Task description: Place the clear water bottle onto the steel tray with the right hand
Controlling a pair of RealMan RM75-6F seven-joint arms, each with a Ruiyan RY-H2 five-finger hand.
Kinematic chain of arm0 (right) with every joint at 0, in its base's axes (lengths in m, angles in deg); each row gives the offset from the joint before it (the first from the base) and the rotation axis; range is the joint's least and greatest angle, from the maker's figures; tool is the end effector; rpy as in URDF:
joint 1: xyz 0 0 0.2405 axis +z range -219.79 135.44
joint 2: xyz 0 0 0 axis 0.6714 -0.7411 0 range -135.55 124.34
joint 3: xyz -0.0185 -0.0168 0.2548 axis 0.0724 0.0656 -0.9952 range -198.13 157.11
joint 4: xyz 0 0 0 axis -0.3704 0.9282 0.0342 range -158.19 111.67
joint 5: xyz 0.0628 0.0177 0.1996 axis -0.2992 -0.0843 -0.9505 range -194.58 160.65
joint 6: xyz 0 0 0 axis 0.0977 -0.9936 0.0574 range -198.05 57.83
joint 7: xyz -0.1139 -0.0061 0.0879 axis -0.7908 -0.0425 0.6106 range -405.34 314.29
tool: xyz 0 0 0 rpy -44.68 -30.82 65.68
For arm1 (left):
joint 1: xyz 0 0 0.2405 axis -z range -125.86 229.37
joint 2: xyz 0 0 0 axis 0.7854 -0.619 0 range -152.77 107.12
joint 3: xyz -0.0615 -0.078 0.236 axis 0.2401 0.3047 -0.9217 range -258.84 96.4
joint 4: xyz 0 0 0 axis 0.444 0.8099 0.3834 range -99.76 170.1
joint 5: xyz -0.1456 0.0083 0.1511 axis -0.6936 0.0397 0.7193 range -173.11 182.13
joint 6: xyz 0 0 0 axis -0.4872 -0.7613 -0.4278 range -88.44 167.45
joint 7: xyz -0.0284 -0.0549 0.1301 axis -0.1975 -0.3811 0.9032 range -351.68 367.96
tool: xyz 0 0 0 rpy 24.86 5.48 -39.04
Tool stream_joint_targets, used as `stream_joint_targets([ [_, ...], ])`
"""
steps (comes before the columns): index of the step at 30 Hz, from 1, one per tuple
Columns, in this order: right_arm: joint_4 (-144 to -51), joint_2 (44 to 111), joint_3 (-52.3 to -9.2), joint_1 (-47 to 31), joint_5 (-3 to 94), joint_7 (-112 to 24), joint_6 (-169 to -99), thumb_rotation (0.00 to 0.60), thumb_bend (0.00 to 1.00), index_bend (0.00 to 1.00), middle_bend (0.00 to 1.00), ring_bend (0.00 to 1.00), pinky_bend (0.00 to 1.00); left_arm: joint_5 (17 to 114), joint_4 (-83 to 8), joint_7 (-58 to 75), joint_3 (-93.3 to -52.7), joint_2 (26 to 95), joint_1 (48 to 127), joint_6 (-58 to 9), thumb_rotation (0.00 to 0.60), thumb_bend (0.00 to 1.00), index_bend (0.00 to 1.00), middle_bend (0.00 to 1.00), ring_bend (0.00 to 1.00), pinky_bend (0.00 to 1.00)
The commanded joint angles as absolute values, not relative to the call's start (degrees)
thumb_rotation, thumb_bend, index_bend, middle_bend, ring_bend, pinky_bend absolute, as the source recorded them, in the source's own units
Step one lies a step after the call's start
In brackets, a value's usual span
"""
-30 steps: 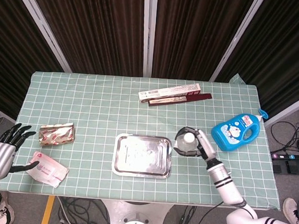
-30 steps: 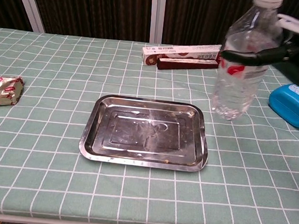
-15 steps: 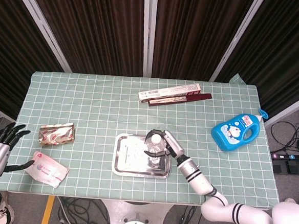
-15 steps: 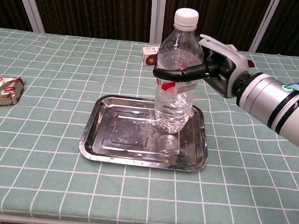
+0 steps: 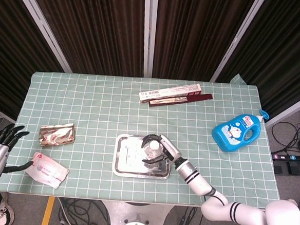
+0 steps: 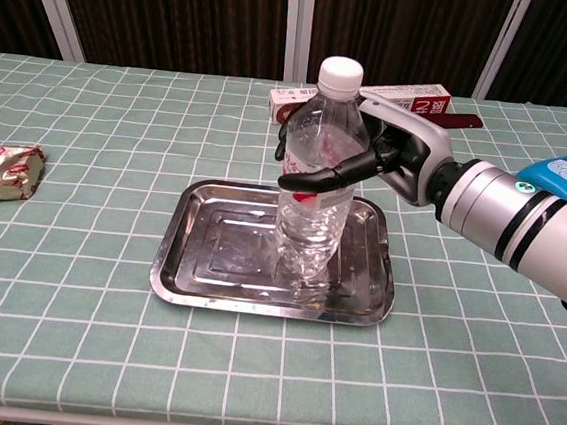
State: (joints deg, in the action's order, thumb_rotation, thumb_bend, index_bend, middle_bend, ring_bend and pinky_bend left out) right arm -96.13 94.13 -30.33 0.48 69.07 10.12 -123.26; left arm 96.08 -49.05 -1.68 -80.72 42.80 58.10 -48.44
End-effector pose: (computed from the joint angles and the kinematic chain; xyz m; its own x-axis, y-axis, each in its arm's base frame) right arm -0.1132 -0.3234 -0.0723 -0.4712 -0.6519 0.5942 -0.7386 -0.0767 -0.6698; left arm -0.3192 0.1822 0.1594 0.3495 -0.0075 0.9369 0.9293 -0.1249 -0.3477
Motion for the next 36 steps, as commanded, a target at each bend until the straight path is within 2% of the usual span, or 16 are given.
stream_joint_targets([
  [1, -96.29, 93.50, -29.78, 0.86, 69.34, 10.86, -122.70, 0.600, 0.00, 0.35, 0.42, 0.18, 0.26, 96.01, -49.08, -1.70, -80.69, 42.80, 58.10, -48.41, 0.493, 0.09, 0.26, 0.23, 0.10, 0.18],
  [4, -96.64, 92.80, -29.12, 1.14, 69.80, 11.08, -122.39, 0.600, 0.00, 0.26, 0.36, 0.12, 0.21, 95.90, -49.10, -1.70, -80.69, 42.82, 58.04, -48.39, 0.494, 0.09, 0.26, 0.23, 0.10, 0.18],
  [8, -98.14, 91.09, -28.47, 1.34, 70.58, 10.25, -122.74, 0.600, 0.00, 0.08, 0.21, 0.02, 0.11, 96.09, -49.21, -1.64, -80.69, 42.79, 57.99, -48.61, 0.489, 0.09, 0.26, 0.23, 0.10, 0.18],
  [11, -100.73, 88.25, -28.47, 1.06, 70.16, 6.37, -122.97, 0.600, 0.00, 0.00, 0.13, 0.00, 0.02, 96.19, -49.47, -1.57, -80.62, 42.67, 57.98, -48.80, 0.490, 0.09, 0.26, 0.23, 0.10, 0.18],
  [13, -103.71, 84.69, -28.00, 0.95, 69.81, 2.95, -121.98, 0.600, 0.00, 0.00, 0.10, 0.00, 0.00, 96.22, -49.61, -1.46, -80.59, 42.61, 58.01, -48.80, 0.491, 0.09, 0.26, 0.23, 0.10, 0.18],
  [17, -113.13, 72.41, -26.22, 0.24, 67.05, -8.14, -117.89, 0.600, 0.00, 0.00, 0.02, 0.00, 0.00, 96.19, -49.92, -1.07, -80.55, 42.58, 58.12, -48.61, 0.481, 0.09, 0.26, 0.23, 0.10, 0.18],
  [20, -119.57, 63.05, -24.38, -0.49, 62.77, -16.94, -114.30, 0.600, 0.00, 0.00, 0.01, 0.00, 0.00, 96.25, -50.23, -0.78, -80.62, 42.49, 58.14, -48.51, 0.474, 0.09, 0.26, 0.23, 0.10, 0.18],
  [23, -124.97, 54.98, -22.15, -2.18, 57.95, -28.55, -114.50, 0.600, 0.00, 0.00, 0.00, 0.00, 0.00, 96.29, -50.49, -0.26, -80.71, 42.51, 58.11, -48.43, 0.472, 0.09, 0.26, 0.23, 0.10, 0.18],
  [25, -128.38, 50.92, -20.45, -3.84, 54.49, -37.74, -117.09, 0.600, 0.00, 0.00, 0.00, 0.00, 0.00, 96.20, -50.66, 0.04, -80.72, 42.58, 58.06, -48.41, 0.470, 0.09, 0.26, 0.23, 0.10, 0.18],
  [27, -132.05, 48.28, -18.53, -6.91, 51.57, -49.84, -124.13, 0.600, 0.00, 0.00, 0.01, 0.00, 0.00, 96.14, -50.89, 0.44, -80.73, 42.64, 58.01, -48.41, 0.468, 0.09, 0.26, 0.23, 0.10, 0.18],
  [30, -134.00, 48.97, -16.06, -13.04, 52.85, -62.00, -136.48, 0.600, 0.00, 0.00, 0.02, 0.00, 0.00, 96.15, -51.33, 1.27, -80.72, 42.59, 57.91, -48.55, 0.467, 0.09, 0.26, 0.23, 0.10, 0.18],
  [33, -129.50, 51.82, -14.47, -18.79, 61.48, -59.82, -145.64, 0.600, 0.00, 0.00, 0.02, 0.00, 0.00, 95.98, -51.80, 1.84, -80.73, 42.35, 57.90, -48.34, 0.464, 0.09, 0.26, 0.23, 0.10, 0.18],
  [36, -118.87, 56.06, -14.16, -23.26, 69.96, -56.85, -154.69, 0.600, 0.00, 0.00, 0.02, 0.00, 0.00, 96.05, -52.06, 2.38, -80.81, 42.11, 58.06, -47.96, 0.463, 0.09, 0.26, 0.23, 0.10, 0.18],
])
